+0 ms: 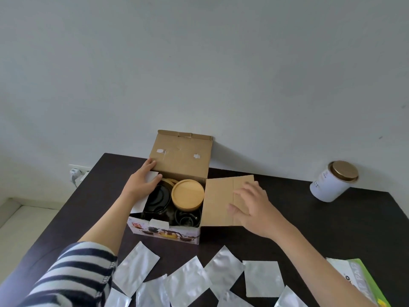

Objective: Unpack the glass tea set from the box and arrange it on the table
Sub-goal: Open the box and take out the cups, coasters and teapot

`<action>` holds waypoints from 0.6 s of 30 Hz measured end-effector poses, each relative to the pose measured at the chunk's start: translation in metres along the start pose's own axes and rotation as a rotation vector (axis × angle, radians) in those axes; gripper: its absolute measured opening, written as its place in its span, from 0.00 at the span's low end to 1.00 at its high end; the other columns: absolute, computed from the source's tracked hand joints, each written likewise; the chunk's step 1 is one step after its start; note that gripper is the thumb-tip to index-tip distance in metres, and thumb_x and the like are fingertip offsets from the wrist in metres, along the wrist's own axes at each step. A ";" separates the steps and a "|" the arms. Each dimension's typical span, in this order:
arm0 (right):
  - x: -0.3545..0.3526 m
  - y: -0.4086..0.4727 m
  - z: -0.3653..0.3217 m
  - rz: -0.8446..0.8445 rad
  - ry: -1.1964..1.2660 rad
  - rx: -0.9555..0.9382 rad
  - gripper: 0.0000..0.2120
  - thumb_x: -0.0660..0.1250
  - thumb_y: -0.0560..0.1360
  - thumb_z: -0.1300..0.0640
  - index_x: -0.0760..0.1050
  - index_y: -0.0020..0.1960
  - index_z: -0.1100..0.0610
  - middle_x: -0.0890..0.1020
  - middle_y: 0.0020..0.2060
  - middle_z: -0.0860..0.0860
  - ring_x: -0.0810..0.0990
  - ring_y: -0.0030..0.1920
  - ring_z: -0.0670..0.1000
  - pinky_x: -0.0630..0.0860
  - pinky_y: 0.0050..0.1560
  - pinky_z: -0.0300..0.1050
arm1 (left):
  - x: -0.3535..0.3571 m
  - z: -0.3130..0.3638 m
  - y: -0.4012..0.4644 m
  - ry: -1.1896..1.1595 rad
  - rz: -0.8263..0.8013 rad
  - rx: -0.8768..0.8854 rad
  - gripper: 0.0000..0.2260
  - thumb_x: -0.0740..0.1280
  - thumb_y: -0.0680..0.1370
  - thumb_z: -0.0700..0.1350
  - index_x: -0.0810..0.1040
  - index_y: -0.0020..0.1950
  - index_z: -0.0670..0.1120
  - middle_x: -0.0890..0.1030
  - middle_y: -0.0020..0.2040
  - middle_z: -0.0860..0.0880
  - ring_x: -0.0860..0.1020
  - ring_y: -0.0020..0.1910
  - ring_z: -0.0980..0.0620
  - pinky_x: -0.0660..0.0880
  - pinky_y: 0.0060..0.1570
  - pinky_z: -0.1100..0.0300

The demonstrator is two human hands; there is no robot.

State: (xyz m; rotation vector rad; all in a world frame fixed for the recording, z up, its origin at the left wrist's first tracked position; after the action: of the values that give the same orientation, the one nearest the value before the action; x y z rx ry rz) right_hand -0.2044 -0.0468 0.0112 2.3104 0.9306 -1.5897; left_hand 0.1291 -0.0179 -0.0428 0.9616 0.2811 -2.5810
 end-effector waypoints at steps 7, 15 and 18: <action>0.066 0.025 -0.023 -0.255 0.189 0.083 0.39 0.49 0.76 0.31 0.39 0.78 0.47 0.49 0.78 0.52 0.46 0.77 0.54 0.46 0.73 0.60 | 0.002 0.001 0.002 0.045 -0.001 0.006 0.29 0.65 0.77 0.54 0.61 0.76 0.52 0.56 0.77 0.61 0.62 0.73 0.51 0.61 0.70 0.51; 0.109 0.051 -0.062 -0.007 0.233 0.162 0.42 0.38 0.69 0.26 0.28 0.74 0.46 0.48 0.76 0.59 0.53 0.75 0.59 0.60 0.72 0.59 | 0.002 0.000 0.002 0.077 0.008 0.029 0.32 0.69 0.75 0.55 0.61 0.76 0.52 0.56 0.77 0.61 0.62 0.73 0.53 0.62 0.69 0.53; 0.114 0.051 -0.061 0.087 0.225 0.137 0.44 0.30 0.63 0.24 0.31 0.74 0.43 0.50 0.76 0.60 0.56 0.74 0.60 0.66 0.68 0.58 | 0.003 0.000 0.003 0.086 0.009 0.036 0.31 0.68 0.76 0.52 0.61 0.76 0.51 0.56 0.77 0.60 0.63 0.73 0.52 0.62 0.69 0.54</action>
State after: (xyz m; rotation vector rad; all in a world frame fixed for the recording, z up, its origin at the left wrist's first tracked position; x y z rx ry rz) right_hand -0.1008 -0.0132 -0.0752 2.6279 0.7740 -1.4228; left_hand 0.1280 -0.0215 -0.0451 1.0865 0.2533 -2.5482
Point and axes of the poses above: each hand's wrist, its own y-axis towards the middle knuckle, its own x-axis out of the palm, z = x × y, the point moved 7 cm from there along y, towards the middle knuckle
